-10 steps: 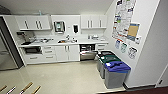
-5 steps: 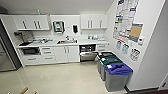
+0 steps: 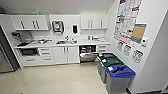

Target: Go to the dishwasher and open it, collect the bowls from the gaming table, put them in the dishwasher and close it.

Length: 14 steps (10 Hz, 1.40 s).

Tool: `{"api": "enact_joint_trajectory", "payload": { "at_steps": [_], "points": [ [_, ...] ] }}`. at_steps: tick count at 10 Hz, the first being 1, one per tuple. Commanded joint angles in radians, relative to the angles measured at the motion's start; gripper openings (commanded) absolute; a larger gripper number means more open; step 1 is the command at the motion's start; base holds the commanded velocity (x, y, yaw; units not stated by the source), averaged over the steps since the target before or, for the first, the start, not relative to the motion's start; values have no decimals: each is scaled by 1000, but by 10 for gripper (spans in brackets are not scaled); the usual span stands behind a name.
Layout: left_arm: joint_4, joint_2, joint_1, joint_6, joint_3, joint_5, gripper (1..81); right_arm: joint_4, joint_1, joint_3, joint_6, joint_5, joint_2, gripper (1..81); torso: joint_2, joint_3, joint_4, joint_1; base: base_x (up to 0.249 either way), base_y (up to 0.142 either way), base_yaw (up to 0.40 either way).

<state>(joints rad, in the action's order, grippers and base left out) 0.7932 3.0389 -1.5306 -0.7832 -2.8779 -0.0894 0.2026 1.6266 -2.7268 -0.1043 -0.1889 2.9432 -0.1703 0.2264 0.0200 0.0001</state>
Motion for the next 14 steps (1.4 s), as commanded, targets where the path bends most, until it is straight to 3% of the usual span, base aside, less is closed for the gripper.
{"api": "enact_joint_trajectory", "payload": {
  "at_steps": [1,14],
  "points": [
    [1,-3,39,1,-3,37,10,11,-29,-7,5,49,-13,10,0,0,0,0,145,0,0],
    [-2,-3,39,1,-3,36,10,17,-27,-7,5,49,-10,10,0,0,0,1,143,0,0]
  ]
}}
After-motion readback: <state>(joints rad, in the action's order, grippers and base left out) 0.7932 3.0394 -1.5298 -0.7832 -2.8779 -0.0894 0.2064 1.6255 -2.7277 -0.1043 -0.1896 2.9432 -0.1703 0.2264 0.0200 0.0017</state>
